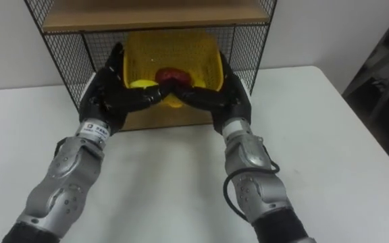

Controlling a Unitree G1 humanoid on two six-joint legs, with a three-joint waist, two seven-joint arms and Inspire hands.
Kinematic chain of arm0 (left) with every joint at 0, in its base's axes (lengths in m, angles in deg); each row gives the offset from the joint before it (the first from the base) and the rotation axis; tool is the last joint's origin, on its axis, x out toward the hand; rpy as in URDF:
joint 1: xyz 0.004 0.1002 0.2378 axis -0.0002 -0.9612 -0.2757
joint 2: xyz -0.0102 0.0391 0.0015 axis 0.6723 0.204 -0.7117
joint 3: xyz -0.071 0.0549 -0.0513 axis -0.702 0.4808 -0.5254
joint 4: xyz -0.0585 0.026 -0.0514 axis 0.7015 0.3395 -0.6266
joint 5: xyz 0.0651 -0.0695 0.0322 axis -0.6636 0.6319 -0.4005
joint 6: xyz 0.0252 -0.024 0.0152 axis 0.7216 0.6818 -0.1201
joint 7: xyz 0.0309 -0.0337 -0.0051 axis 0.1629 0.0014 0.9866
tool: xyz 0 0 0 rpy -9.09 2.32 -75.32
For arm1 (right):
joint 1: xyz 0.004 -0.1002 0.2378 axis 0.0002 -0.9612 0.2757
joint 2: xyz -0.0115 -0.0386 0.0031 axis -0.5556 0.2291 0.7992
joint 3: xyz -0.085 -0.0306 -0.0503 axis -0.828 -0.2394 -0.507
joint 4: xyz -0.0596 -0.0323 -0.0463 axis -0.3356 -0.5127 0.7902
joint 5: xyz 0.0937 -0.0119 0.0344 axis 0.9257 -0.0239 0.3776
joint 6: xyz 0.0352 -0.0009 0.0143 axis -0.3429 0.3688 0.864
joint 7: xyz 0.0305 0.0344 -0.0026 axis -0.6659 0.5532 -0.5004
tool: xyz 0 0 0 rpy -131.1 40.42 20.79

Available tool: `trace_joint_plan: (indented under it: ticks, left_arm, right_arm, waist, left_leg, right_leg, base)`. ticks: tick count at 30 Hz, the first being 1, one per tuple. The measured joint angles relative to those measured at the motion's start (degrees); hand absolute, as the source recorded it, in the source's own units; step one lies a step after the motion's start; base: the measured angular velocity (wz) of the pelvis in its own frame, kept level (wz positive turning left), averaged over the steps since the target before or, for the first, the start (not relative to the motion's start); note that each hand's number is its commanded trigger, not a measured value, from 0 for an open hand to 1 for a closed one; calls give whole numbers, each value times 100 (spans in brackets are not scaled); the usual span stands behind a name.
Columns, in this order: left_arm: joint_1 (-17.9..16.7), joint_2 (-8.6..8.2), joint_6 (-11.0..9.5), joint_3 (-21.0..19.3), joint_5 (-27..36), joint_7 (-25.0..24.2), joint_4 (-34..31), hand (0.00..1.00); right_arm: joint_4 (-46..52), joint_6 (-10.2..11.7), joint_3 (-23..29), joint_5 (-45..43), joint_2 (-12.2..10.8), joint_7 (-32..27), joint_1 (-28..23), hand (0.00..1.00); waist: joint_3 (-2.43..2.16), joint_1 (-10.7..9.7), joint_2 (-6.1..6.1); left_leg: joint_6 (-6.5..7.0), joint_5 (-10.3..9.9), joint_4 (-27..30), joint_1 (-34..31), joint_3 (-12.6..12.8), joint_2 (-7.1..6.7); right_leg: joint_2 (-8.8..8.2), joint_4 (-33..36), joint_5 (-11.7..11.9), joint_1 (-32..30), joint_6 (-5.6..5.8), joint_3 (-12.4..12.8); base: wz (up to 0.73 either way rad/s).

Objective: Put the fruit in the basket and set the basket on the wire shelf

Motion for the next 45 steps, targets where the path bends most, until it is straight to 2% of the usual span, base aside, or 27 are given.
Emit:
trace_joint_plan:
  ticks: [4, 9, 14, 18, 22, 25, 27, 35, 44, 45]
  left_arm:
    - [283, -29, 145, -31, 129, 167, 311, 0]
    - [681, -87, 557, -134, 311, 374, 933, 0]
    - [756, -107, 843, -272, 306, 390, 1012, 0]
    - [1067, -143, 1008, -513, 312, 392, 1353, 0]
    - [1125, -138, 1072, -573, 310, 466, 1412, 0]
    - [1127, -158, 1221, -571, 308, 466, 1560, 0]
    - [1127, -153, 1349, -573, 281, 467, 1629, 0]
    - [1185, -131, 1456, -585, 207, 498, 1672, 0]
    - [1183, -6, 1502, -658, 100, 483, 1796, 0]
    - [1171, -5, 1512, -673, 86, 482, 1792, 0]
  right_arm:
    - [-460, -116, 30, 62, 16, -244, 522, 0]
    - [-903, -356, 112, 72, 16, -462, 872, 0]
    - [-1156, -560, 150, 73, 15, -486, 1080, 0]
    - [-1707, -609, 430, 87, 3, -431, 1520, 0]
    - [-2025, -682, 564, 154, 12, -439, 1798, 0]
    - [-2129, -792, 570, 140, 5, -438, 1822, 0]
    - [-2206, -953, 570, 129, 3, -423, 1821, 0]
    - [-2238, -1225, 577, 123, 4, -342, 1818, 0]
    - [-2234, -1225, 591, 82, 35, -195, 1665, 0]
    - [-2224, -1227, 591, 70, 51, -172, 1630, 0]
  waist:
    - [-2, 14, 3]
    - [-9, 97, 29]
    - [-27, 121, 75]
    - [-44, 133, 110]
    - [-66, 136, 144]
    - [-66, 135, 153]
    - [-66, 137, 152]
    - [-67, 118, 151]
    - [-71, 105, 150]
    - [-81, 118, 150]
  left_leg:
    - [-2, 19, -26, 60, -8, -1]
    - [-3, 19, -30, 84, -19, -1]
    - [-4, 26, -28, 61, -20, 2]
    - [1, 41, -32, 105, -24, -1]
    - [-3, 67, -106, 152, -24, -14]
    - [-6, 68, -114, 182, -30, -13]
    - [-27, 56, -109, 171, -43, -17]
    - [-12, 78, -105, 146, -131, -36]
    - [-19, 82, -107, 159, -175, -49]
    - [-22, 85, -116, 158, -175, -51]
  right_leg:
    - [-2, -5, 1, 58, -3, -16]
    - [-6, -6, -8, 85, -7, -37]
    - [-7, 3, 11, 72, -25, -41]
    - [-64, -1, 16, 118, -32, -162]
    - [-60, -1, 15, 136, -32, -156]
    - [-56, -8, 11, 172, -32, -160]
    - [-53, -10, -5, 166, -27, -166]
    - [-49, -3, -4, 182, -37, -180]
    - [-44, 0, -9, 200, -36, -179]
    - [-43, 3, -9, 192, -37, -178]
  base:
    - [2]
    - [0]
    - [0]
    - [0]
    - [0]
    - [0]
    - [0]
    - [6]
    - [2]
    - [0]
